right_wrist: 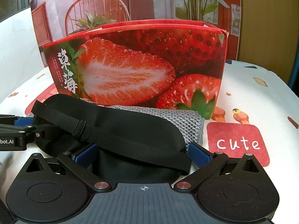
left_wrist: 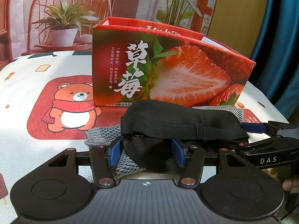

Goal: Organize soft objects
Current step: 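Close both tools on the black eye mask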

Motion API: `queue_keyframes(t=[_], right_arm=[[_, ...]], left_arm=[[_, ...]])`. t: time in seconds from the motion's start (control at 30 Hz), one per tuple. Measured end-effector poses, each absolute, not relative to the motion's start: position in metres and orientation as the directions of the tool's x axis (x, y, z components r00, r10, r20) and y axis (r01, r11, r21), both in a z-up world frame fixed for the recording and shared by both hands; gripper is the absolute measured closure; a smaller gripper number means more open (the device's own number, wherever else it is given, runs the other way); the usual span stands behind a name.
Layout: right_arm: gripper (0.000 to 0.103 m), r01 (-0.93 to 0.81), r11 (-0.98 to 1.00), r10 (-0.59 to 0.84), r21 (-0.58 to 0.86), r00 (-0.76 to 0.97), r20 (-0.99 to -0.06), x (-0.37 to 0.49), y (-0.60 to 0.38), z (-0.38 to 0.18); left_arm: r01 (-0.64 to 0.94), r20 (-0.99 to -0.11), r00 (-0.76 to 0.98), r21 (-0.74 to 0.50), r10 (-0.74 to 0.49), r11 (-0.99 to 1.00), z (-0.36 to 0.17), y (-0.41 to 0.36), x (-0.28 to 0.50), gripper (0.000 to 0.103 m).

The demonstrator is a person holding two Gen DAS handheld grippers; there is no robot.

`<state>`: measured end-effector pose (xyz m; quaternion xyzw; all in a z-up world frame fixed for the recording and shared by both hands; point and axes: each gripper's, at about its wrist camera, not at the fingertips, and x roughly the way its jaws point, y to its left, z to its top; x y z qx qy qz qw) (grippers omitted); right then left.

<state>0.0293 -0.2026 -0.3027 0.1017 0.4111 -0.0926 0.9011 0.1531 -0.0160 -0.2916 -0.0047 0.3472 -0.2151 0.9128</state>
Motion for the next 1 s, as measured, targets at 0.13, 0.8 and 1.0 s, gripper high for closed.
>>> queue_keyframes(t=[0.13,0.8,1.0], right_arm=[[0.000,0.257,0.958,-0.074,0.124,0.642,-0.763,0.029,-0.205,-0.302],[0.005,0.378,0.866,0.013,0.328,0.639,-0.769,0.011,-0.230,-0.289],[0.006,0.410,0.850,-0.005,0.332,0.635,-0.772,0.005,-0.235,-0.289]], left_arm=[[0.389,-0.632,0.667,-0.157,-0.395,0.908,-0.292,-0.016,0.153,0.043],[0.392,-0.628,0.668,-0.159,-0.399,0.906,-0.292,-0.016,0.154,0.043],[0.393,-0.629,0.668,-0.156,-0.398,0.906,-0.292,-0.016,0.154,0.043]])
